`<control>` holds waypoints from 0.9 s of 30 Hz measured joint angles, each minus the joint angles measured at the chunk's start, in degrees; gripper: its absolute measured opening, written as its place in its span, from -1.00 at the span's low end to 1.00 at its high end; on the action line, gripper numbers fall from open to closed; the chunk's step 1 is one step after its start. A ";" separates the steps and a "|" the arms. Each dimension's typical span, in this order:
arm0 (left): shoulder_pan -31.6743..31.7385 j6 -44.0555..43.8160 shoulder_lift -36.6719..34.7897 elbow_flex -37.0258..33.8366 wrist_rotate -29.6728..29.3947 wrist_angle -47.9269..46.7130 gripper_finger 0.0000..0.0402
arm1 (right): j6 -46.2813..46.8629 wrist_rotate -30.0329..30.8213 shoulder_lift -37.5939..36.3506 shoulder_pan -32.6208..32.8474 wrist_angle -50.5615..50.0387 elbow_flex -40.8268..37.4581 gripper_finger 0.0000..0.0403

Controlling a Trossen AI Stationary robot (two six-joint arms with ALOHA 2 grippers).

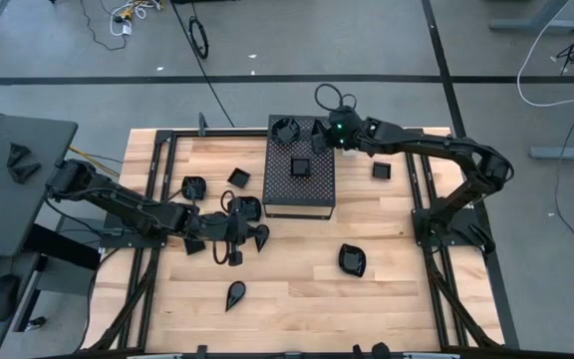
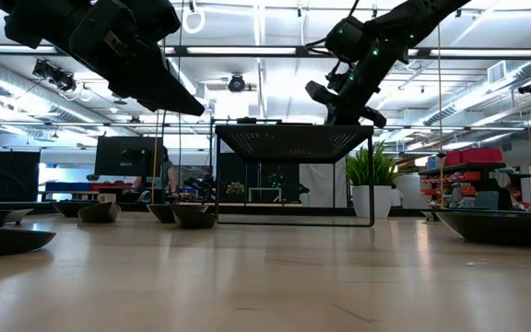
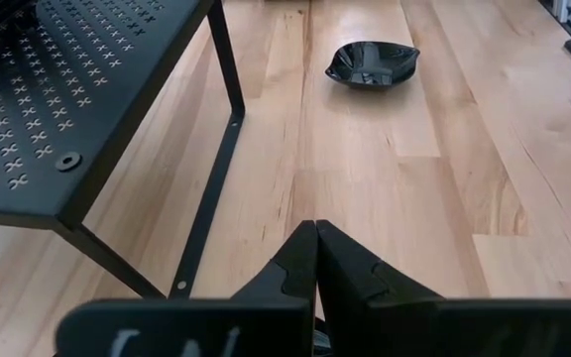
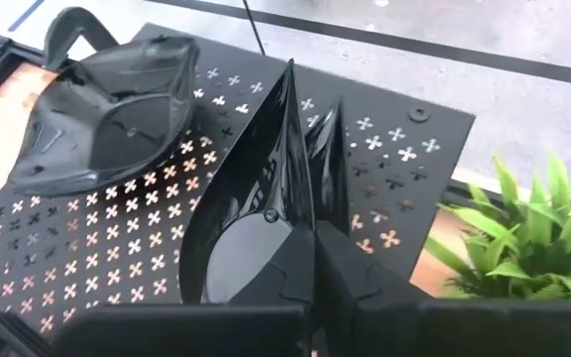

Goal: Pick & Place Mini shaped plates
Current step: Stack the black drop-shaped plate on top of the black drop-shaped plates on the shelf

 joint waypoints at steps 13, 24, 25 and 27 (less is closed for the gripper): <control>0.02 0.07 0.00 0.00 0.00 -0.02 -0.94 | 0.73 1.01 0.00 -1.07 -0.13 0.01 -0.92; 0.02 0.09 0.00 0.00 0.00 -0.04 -0.94 | 0.85 1.01 -0.74 -1.07 -0.47 0.00 -0.81; 0.02 0.09 0.00 0.00 0.00 -0.07 -0.94 | 0.73 1.01 -1.21 -1.07 -0.55 0.01 -0.78; 0.02 0.10 0.00 0.00 -0.01 -0.07 -0.94 | 0.44 1.13 -2.20 -1.07 -0.98 0.01 -0.73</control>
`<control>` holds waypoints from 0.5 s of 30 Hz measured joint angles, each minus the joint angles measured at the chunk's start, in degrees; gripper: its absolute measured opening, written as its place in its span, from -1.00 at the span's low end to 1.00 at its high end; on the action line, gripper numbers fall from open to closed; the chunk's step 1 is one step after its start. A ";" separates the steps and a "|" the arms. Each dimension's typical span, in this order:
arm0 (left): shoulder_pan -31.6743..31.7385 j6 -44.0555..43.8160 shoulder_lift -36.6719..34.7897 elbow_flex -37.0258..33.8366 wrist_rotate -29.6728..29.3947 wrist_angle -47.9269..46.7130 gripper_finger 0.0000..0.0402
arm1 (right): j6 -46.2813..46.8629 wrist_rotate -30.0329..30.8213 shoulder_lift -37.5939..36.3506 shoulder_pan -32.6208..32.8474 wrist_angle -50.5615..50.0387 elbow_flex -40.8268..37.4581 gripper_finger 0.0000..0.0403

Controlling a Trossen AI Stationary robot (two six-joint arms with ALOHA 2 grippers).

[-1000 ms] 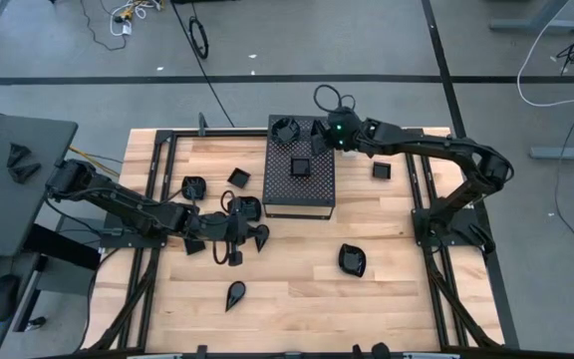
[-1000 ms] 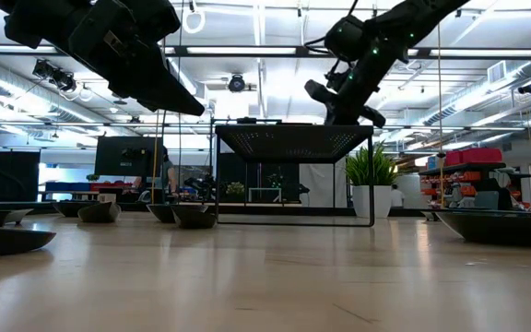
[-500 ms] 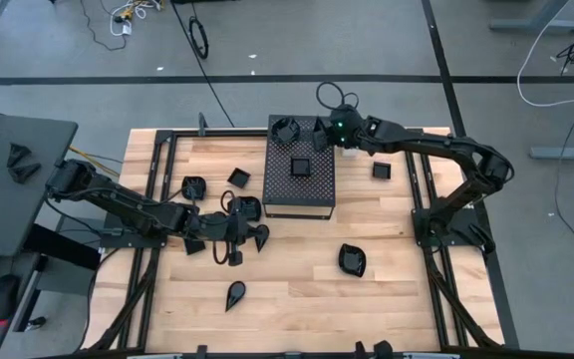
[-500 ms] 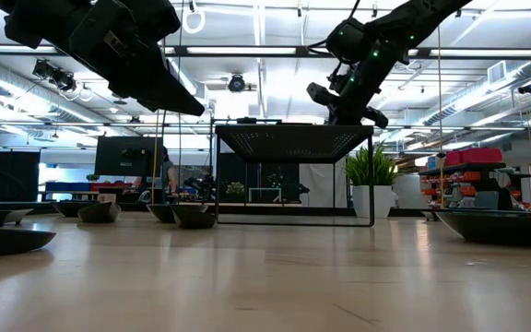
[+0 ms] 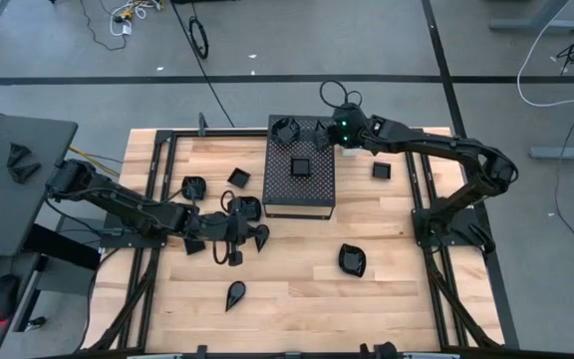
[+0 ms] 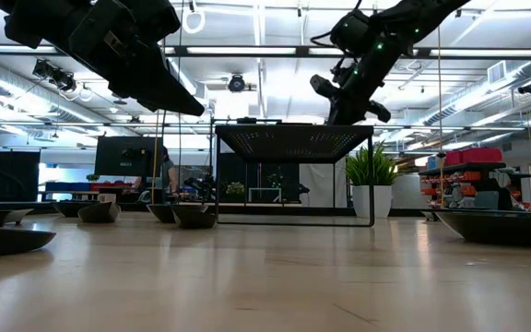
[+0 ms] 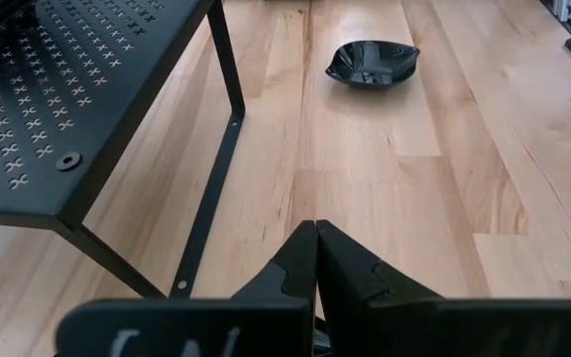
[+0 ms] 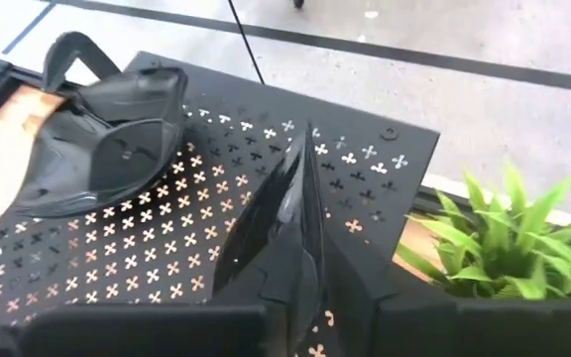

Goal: Pick & Place Mini shaped plates
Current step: Stack the black drop-shaped plate on top of the black drop-shaped plates on the shelf

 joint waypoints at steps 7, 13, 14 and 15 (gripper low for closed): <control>0.00 -0.01 0.00 0.00 0.01 -0.01 -0.94 | -1.32 -0.48 -1.10 0.04 -0.20 -0.02 -0.53; 0.00 0.01 0.00 0.00 0.01 0.00 -0.94 | -3.50 -6.21 -1.10 0.07 -1.00 -0.02 -0.58; 0.00 0.01 0.00 0.00 0.01 0.00 -0.94 | -3.57 -6.52 -1.10 0.09 -1.42 -0.02 -0.61; 0.00 -0.01 0.00 0.00 0.01 0.00 -0.94 | -3.85 -6.75 -1.10 0.09 -2.06 0.00 -0.65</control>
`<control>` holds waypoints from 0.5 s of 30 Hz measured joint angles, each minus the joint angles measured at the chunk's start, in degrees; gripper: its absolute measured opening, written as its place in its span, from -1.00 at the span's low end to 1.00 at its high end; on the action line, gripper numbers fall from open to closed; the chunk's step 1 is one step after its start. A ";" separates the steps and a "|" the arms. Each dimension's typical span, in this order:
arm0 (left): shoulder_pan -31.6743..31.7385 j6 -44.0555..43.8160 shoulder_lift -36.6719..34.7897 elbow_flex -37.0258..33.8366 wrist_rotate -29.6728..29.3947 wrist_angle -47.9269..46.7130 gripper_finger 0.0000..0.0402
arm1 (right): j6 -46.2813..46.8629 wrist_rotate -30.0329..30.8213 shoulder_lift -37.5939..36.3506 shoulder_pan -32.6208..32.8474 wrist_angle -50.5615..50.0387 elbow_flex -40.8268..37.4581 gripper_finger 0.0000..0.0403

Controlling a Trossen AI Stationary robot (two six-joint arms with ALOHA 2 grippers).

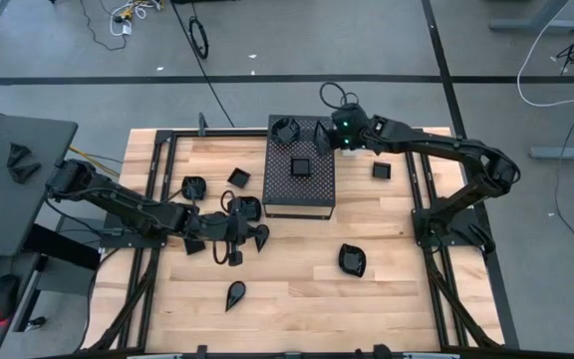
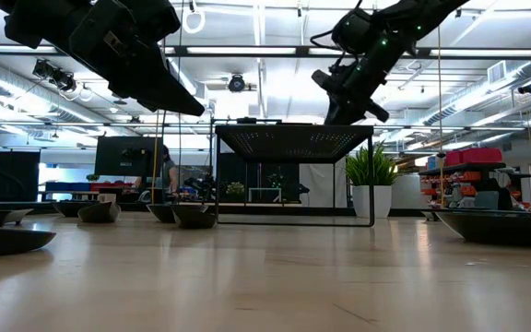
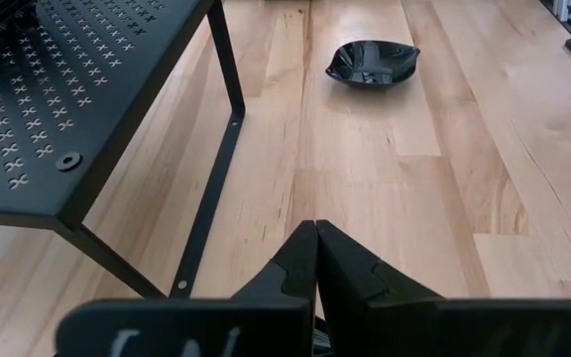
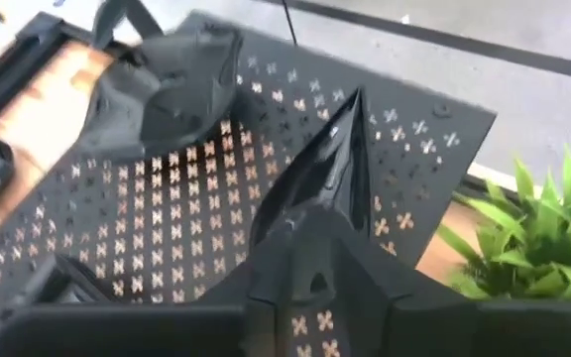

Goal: Pick & Place Mini shaped plates
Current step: Stack the black drop-shaped plate on top of the black drop-shaped plates on the shelf

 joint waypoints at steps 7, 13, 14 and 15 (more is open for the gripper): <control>0.00 0.00 0.00 0.00 0.00 0.00 -0.94 | -0.87 0.01 0.72 1.01 -1.36 0.01 -0.95; 0.00 0.00 0.00 0.00 0.00 0.00 -0.94 | -1.13 0.01 1.37 2.01 -2.43 -0.04 -0.95; 0.00 0.00 0.00 0.00 0.00 0.00 -0.94 | -1.13 0.07 1.64 2.01 -2.42 -0.04 -0.95; 0.00 0.00 0.00 0.00 0.00 0.00 -0.94 | -1.13 0.05 1.81 2.01 -2.40 -0.04 -0.96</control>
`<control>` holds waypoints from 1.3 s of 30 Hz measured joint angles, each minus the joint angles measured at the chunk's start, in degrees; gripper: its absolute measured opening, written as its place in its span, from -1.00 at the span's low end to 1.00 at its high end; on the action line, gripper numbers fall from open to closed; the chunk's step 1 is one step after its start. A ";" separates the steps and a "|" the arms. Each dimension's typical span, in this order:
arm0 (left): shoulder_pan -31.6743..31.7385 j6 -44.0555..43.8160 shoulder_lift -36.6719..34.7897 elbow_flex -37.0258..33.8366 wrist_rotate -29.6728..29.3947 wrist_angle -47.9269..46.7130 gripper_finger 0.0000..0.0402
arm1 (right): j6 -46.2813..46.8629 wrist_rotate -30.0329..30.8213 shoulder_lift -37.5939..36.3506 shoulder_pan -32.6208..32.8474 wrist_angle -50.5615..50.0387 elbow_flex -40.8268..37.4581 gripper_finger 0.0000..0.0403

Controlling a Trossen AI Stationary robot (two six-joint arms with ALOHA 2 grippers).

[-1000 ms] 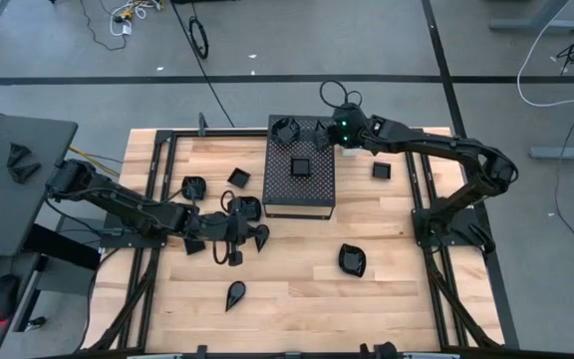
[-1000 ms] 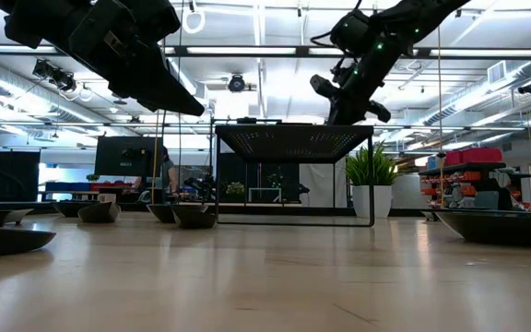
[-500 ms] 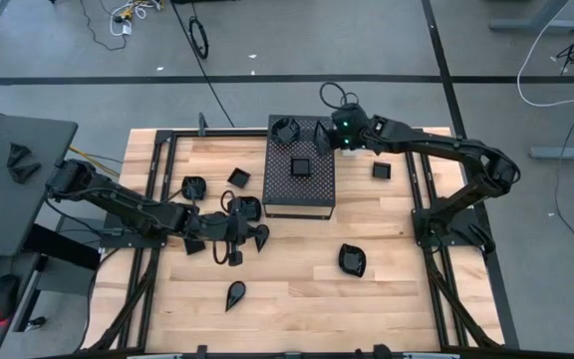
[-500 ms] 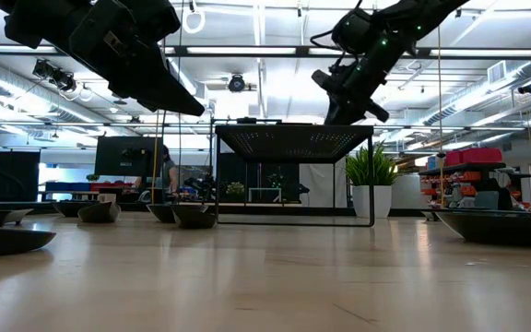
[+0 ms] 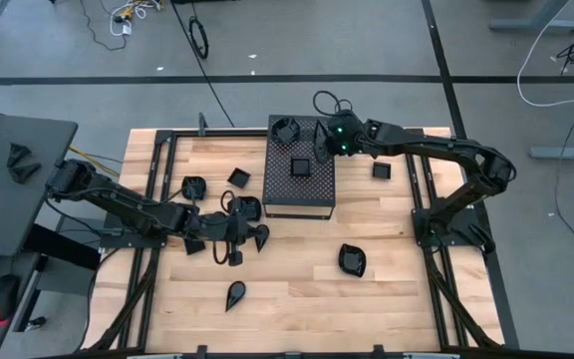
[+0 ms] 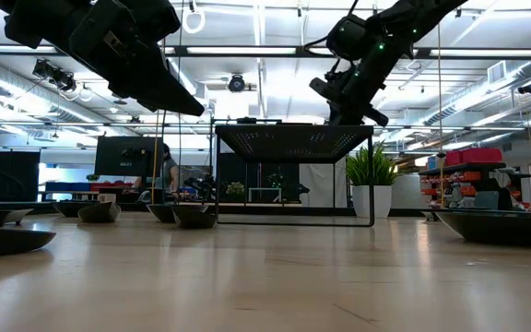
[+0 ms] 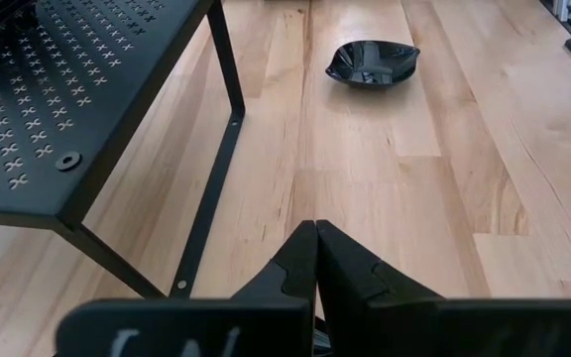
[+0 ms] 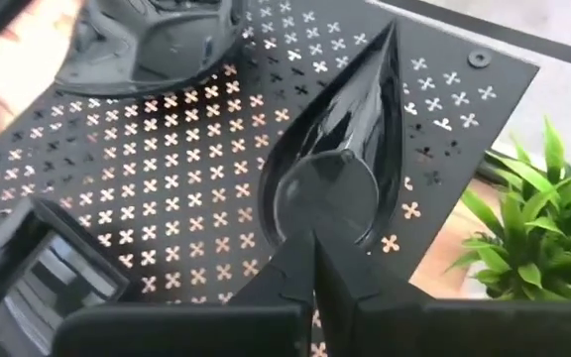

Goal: Pick & Place Mini shaped plates
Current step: Stack the black drop-shaped plate on top of the black drop-shaped plates on the shelf

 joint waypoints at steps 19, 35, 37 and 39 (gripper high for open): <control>-0.01 0.00 0.00 0.00 -0.02 0.02 -0.94 | -3.79 0.17 -1.71 1.69 0.92 0.02 -0.98; -0.02 -0.37 0.00 -0.01 -0.02 0.02 -0.94 | -0.17 2.99 -1.22 2.16 -1.82 0.02 -0.99; -0.02 -0.39 0.00 0.00 -0.02 0.02 -0.94 | -0.17 2.96 -0.86 2.16 -2.11 0.02 -0.99; 0.00 -0.37 0.00 0.00 -0.02 0.02 -0.94 | -0.17 2.96 -0.53 2.15 -1.97 0.02 -0.99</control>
